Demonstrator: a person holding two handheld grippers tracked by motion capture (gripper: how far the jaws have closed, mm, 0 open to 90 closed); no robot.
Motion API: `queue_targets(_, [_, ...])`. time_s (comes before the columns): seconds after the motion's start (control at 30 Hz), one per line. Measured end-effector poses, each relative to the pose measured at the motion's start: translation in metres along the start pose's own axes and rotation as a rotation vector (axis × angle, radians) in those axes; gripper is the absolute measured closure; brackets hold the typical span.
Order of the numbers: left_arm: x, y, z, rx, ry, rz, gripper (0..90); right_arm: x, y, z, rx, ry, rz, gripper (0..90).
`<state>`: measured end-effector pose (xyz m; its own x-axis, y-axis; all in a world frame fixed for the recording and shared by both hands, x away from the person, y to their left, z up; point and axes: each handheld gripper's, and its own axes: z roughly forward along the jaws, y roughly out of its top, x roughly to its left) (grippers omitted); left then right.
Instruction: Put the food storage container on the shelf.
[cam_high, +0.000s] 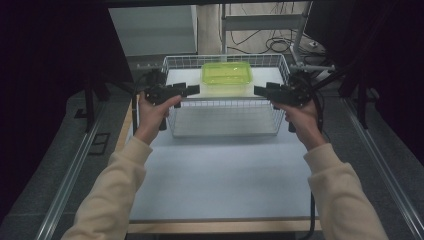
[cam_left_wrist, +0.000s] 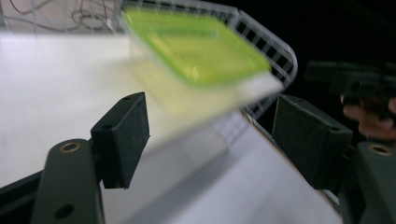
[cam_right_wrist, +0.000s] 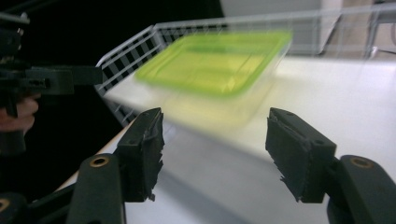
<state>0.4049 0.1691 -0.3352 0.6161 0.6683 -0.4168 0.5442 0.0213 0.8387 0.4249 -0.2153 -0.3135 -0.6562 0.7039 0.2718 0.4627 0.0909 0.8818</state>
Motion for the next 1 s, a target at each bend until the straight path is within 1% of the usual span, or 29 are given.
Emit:
queue_targets(0.1, [-0.012,-0.024,-0.014,0.015,-0.015,0.049,26.7,0.006,-0.022,-0.015,0.01,0.024,-0.039,33.9])
queue_targets(0.2, [-0.02,-0.048,-0.023,0.027,-0.035,0.078,26.7,0.012,-0.047,-0.028,0.01,0.05,-0.067,32.4])
queue_targets(0.27, [-0.024,-0.064,-0.027,0.029,-0.049,0.08,26.8,0.014,-0.065,-0.034,0.016,0.064,-0.074,31.6])
queue_targets(0.3, [-0.025,-0.073,-0.028,0.031,-0.053,0.08,26.9,0.015,-0.083,-0.037,0.015,0.078,-0.072,31.0])
queue_targets(0.33, [-0.027,-0.081,-0.03,0.032,-0.055,0.081,26.9,0.015,-0.083,-0.037,0.015,0.078,-0.072,31.0])
queue_targets(0.37, [-0.028,-0.089,-0.03,0.038,-0.057,0.083,26.9,0.015,-0.1,-0.04,0.018,0.092,-0.056,30.3])
queue_targets(0.4, [-0.028,-0.097,-0.031,0.051,-0.064,0.081,26.9,0.015,-0.1,-0.04,0.018,0.092,-0.056,30.3])
queue_targets(0.43, [-0.027,-0.105,-0.031,0.058,-0.073,0.08,26.8,0.014,-0.108,-0.041,0.016,0.096,-0.052,30.3])
queue_targets(0.5, [-0.026,-0.122,-0.031,0.074,-0.063,0.078,26.8,0.013,-0.123,-0.041,0.026,0.099,-0.045,30.3])
queue_targets(0.6, [-0.025,-0.143,-0.028,0.104,-0.053,0.079,26.8,0.012,-0.144,-0.039,0.058,0.089,-0.048,30.3])
queue_targets(0.67, [-0.024,-0.151,-0.026,0.114,-0.039,0.084,26.8,0.011,-0.153,-0.037,0.069,0.083,-0.057,30.3])
queue_targets(0.7, [-0.023,-0.153,-0.025,0.115,-0.039,0.081,26.8,0.011,-0.155,-0.037,0.072,0.078,-0.063,30.1])
queue_targets(0.77, [-0.022,-0.153,-0.024,0.116,-0.04,0.075,26.8,0.011,-0.154,-0.037,0.061,0.073,-0.073,29.6])
queue_targets(0.8, [-0.022,-0.152,-0.025,0.109,-0.041,0.076,26.8,0.011,-0.152,-0.039,0.052,0.077,-0.074,29.1])
queue_targets(0.87, [-0.022,-0.151,-0.025,0.104,-0.046,0.07,26.8,0.014,-0.15,-0.041,0.034,0.079,-0.087,26.4])
queue_targets(0.93, [-0.022,-0.151,-0.026,0.103,-0.043,0.076,26.5,0.016,-0.152,-0.042,0.021,0.076,-0.109,22.1])
queue_targets(1.0, [-0.02,-0.152,-0.025,0.101,-0.046,0.065,26.3,0.017,-0.156,-0.041,0.021,0.07,-0.13,20.6])
